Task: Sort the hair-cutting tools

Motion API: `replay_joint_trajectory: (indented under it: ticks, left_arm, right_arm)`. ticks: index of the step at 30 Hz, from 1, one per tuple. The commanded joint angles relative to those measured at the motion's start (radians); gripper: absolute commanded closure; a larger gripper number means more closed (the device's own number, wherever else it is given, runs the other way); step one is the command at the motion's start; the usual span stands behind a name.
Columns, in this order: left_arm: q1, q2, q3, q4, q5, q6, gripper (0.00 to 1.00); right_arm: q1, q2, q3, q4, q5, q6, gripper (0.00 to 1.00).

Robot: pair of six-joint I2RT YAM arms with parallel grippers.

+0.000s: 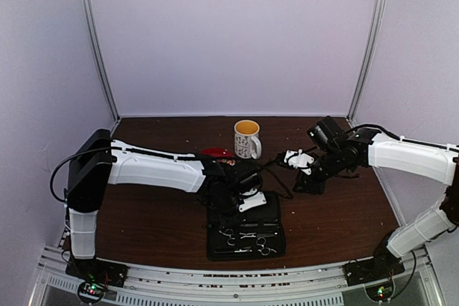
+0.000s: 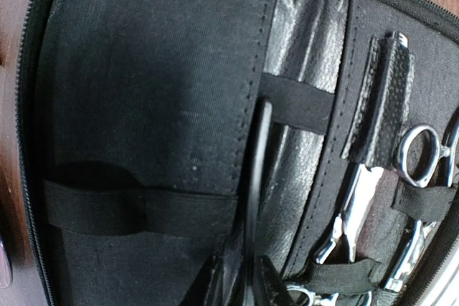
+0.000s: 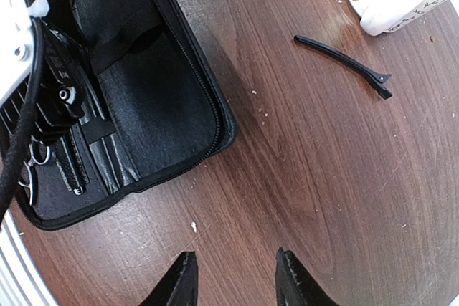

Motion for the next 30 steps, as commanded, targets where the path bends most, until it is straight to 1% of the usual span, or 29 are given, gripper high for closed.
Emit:
replay_joint_trajectory:
  ticks: [1,3,6,9,13,15,19,22,25,30]
  left_arm:
    - [-0.005,0.014,0.009,0.003,-0.002,0.016,0.86]
    - [-0.005,0.014,0.007,0.002,-0.003,0.017,0.87]
    - [-0.005,0.008,0.003,-0.001,-0.009,0.027,0.93]
    - [-0.005,-0.011,0.004,-0.004,-0.019,0.034,0.97]
    - [-0.005,-0.068,-0.003,-0.033,-0.007,0.034,1.0]
    - [-0.005,-0.108,-0.015,-0.046,-0.015,0.029,1.0]
    - [-0.002,-0.189,-0.066,-0.068,-0.102,0.036,1.0]
    - [0.015,-0.223,-0.105,-0.088,-0.169,0.06,1.0]
    - [0.044,-0.229,-0.121,-0.12,-0.229,0.084,1.0]
    - [0.072,-0.213,-0.126,-0.127,-0.272,0.098,1.0]
  right_arm:
    - [-0.005,0.008,-0.008,0.01,0.015,0.005,0.63]
    - [-0.005,0.01,-0.007,0.008,0.016,0.004,0.63]
    - [-0.005,0.015,-0.004,0.005,0.019,0.005,0.63]
    - [-0.005,0.016,-0.007,0.008,0.018,0.005,0.63]
    - [-0.005,0.017,-0.004,0.004,0.018,0.005,0.62]
    - [-0.005,0.009,-0.01,0.009,0.015,0.004,0.62]
    - [-0.005,0.015,-0.01,0.012,0.0,0.011,0.63]
    - [-0.005,0.05,0.008,0.006,-0.043,0.031,0.62]
    - [-0.004,0.116,0.036,-0.015,-0.065,0.057,0.62]
    - [0.007,0.235,0.093,-0.053,-0.073,0.103,0.63]
